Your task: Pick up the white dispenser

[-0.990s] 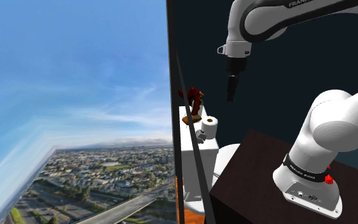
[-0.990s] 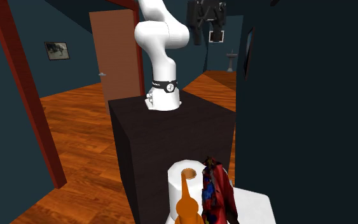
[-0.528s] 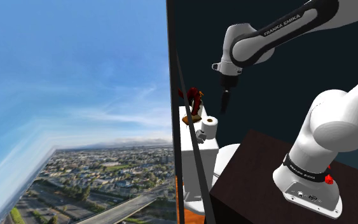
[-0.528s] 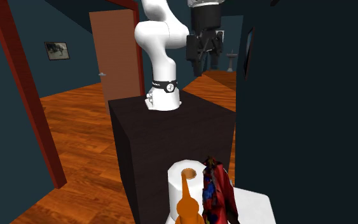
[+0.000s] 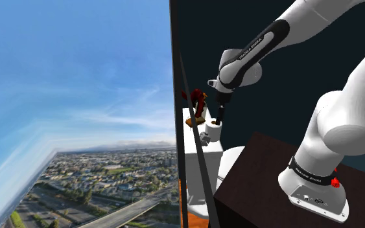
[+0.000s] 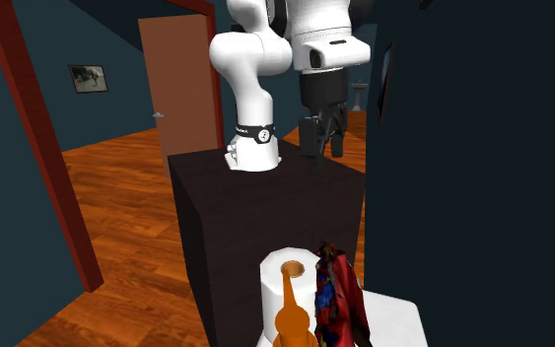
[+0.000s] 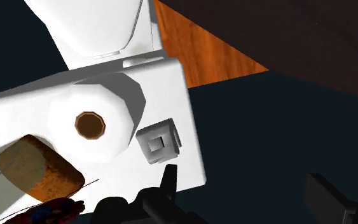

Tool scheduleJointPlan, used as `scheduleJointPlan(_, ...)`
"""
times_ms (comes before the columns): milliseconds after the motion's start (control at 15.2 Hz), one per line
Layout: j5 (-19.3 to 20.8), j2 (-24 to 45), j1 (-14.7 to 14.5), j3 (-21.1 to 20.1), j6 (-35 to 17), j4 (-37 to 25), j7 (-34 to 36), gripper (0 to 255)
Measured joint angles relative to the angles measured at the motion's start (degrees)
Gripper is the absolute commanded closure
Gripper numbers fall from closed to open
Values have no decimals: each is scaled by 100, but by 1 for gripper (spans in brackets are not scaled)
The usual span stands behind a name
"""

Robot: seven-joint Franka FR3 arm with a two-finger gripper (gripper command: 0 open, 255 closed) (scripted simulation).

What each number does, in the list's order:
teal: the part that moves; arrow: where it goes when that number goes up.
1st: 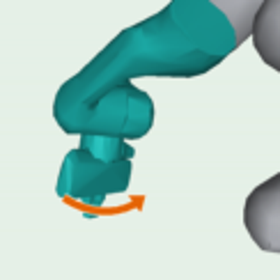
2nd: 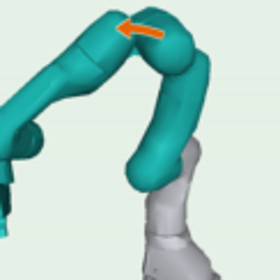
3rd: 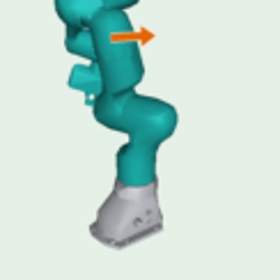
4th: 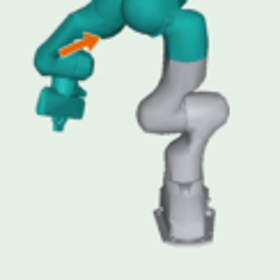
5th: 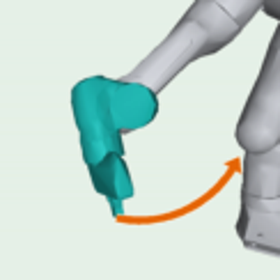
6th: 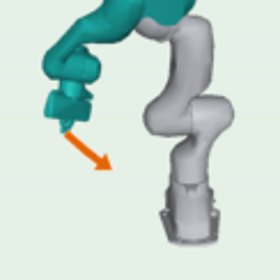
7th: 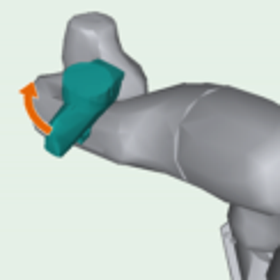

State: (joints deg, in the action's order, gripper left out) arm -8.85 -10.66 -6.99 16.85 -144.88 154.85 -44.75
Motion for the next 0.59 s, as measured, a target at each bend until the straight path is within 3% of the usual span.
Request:
scheduleJointPlan(264, -1177, 1178, -278, 150, -726, -443, -1335, 0)
scheduleJointPlan(594, -2864, 2528, 11, -329, -1241, -1179, -3162, 0)
